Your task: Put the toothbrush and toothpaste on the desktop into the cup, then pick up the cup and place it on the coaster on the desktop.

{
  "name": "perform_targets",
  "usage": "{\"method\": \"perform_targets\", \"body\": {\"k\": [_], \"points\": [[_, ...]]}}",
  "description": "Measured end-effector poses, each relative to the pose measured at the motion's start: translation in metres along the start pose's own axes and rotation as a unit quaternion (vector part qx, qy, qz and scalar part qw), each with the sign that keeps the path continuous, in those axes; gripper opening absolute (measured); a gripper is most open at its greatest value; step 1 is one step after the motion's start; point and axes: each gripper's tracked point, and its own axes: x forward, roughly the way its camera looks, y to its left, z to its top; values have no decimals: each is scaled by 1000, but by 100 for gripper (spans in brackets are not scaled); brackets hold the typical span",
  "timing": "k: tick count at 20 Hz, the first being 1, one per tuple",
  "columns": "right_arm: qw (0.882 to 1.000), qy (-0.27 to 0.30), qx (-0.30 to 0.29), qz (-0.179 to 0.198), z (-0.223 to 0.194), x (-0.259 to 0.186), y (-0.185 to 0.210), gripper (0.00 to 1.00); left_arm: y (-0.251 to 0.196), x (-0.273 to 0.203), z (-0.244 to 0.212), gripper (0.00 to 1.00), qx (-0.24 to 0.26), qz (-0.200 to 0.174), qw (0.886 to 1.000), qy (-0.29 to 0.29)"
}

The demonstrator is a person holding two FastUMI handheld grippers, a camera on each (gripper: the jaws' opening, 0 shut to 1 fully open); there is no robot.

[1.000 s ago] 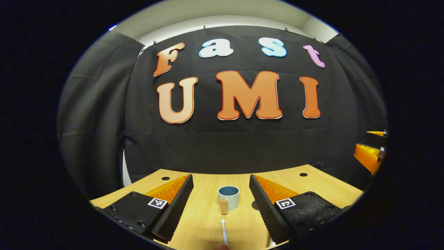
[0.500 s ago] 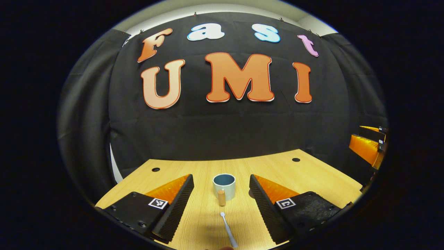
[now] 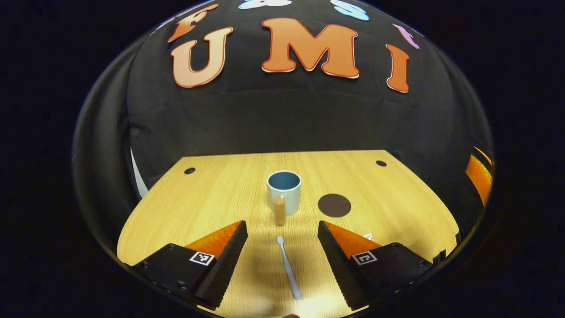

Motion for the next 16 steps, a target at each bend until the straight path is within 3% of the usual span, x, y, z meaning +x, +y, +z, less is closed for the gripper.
{"method": "perform_targets", "body": {"k": [6,12,13,16], "points": [[1000,14,0,16,-16,5,12,99,6,24,-5,98,-19,-12,993,118],[999,35,0,26,-35,9,20,99,11,44,-30,97,-43,-8,976,211],[999,38,0,26,-38,10,20,98,14,45,-36,87,-45,-3,973,226],[999,46,1,29,-45,13,22,99,11,52,-45,74,-42,4,970,241]]}}
